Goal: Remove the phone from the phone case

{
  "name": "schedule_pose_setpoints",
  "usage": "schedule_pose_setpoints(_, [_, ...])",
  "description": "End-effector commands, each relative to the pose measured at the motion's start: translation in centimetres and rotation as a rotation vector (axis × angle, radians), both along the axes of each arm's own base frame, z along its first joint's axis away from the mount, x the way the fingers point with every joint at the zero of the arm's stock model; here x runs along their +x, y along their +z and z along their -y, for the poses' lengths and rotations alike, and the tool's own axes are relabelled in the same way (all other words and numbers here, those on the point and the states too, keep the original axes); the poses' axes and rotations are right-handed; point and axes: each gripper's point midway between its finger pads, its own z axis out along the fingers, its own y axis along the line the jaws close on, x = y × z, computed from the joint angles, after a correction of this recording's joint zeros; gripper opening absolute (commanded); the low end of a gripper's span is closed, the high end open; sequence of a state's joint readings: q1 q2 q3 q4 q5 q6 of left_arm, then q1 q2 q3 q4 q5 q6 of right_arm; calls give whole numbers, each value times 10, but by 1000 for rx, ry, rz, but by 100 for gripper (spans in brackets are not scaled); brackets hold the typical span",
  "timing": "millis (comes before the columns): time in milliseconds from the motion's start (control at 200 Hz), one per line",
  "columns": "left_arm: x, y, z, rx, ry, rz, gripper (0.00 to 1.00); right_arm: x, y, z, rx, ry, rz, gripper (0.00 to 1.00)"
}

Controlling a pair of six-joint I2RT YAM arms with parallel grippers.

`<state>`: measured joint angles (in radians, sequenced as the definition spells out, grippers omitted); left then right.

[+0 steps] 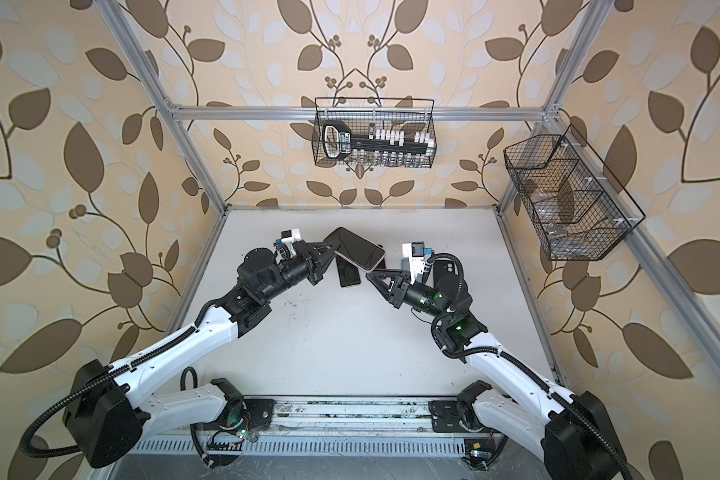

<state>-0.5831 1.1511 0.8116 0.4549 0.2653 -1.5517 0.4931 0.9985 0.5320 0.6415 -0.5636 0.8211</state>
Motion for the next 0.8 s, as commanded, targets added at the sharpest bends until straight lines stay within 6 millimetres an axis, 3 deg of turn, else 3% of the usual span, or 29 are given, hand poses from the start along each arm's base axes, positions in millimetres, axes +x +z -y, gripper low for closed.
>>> schedule_pose_setpoints(0, [-9,33,0,-54,-22,102,0,-12,27,-2,52,46,78,28])
schedule_pose_setpoints(315, [-6,30,2,-49,-23,98,0,-18,31,-10,22,76,92,34])
schedule_pose_setpoints(795, [-9,31,2,-54,-34,104,0,-9,39,-10,49,54,98,29])
